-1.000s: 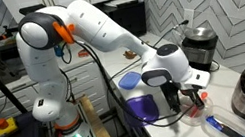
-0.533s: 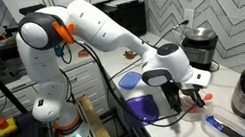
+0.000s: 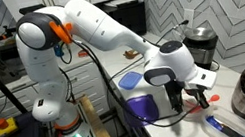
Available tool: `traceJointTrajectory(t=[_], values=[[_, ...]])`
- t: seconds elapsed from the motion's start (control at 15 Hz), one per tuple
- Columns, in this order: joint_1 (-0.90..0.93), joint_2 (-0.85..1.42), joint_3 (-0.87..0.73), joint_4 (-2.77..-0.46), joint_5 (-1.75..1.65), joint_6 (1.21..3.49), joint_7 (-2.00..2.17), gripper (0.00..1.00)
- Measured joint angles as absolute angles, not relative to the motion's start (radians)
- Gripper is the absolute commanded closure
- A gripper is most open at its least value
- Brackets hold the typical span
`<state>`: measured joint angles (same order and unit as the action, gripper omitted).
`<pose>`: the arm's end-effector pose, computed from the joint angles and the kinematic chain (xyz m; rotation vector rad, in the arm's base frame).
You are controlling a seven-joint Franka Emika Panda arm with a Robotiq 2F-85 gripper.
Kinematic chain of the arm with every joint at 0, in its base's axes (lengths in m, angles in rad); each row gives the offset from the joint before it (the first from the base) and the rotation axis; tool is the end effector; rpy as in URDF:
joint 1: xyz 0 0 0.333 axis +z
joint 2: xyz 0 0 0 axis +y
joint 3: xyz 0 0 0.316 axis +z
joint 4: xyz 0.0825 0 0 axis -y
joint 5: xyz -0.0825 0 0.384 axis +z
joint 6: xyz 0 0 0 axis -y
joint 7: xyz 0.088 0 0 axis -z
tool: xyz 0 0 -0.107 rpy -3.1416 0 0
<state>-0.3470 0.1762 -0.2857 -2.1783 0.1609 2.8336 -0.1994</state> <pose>0.4763 -0.3543 0.3667 2.7889 -0.7990 0.6830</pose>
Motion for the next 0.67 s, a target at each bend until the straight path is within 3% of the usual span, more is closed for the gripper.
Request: traceJointTrajectory(t=[0.67], values=[[-0.342,0.172,-0.299,-2.067,0.154,2.578,0.104,0.96]])
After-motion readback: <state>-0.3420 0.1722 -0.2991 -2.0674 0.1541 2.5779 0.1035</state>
